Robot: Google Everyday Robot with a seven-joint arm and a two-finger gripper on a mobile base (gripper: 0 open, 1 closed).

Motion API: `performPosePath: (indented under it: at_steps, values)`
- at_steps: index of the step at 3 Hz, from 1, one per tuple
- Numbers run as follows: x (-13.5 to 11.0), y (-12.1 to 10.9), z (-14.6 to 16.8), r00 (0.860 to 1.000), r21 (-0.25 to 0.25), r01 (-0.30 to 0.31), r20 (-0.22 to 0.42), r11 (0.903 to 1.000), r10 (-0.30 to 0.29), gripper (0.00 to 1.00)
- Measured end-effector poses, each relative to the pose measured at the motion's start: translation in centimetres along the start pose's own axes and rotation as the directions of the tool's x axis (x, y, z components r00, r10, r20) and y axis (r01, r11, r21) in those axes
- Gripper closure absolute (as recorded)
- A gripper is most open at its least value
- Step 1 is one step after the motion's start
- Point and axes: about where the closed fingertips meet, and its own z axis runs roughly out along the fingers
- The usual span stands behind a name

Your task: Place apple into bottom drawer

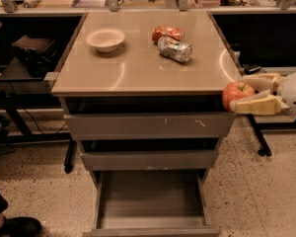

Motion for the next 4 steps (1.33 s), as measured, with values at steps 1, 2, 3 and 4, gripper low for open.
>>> performPosePath:
  at_steps: [1,2,3,4]
  values:
    - [3.2,2.8,0.1,0.998,0.077,0.033,0.05,0.9965,-0.037,1.0]
    - [9.8,5.1,1.4,0.998,0.131,0.012,0.061,0.9914,-0.02,1.0]
    - [13.4,6.1,2.3,0.999,0.139,-0.014,0.046,0.9903,0.007,1.0]
    - [13.5,6.1,2.4,0.999,0.138,-0.015,0.046,0.9904,0.009,1.0]
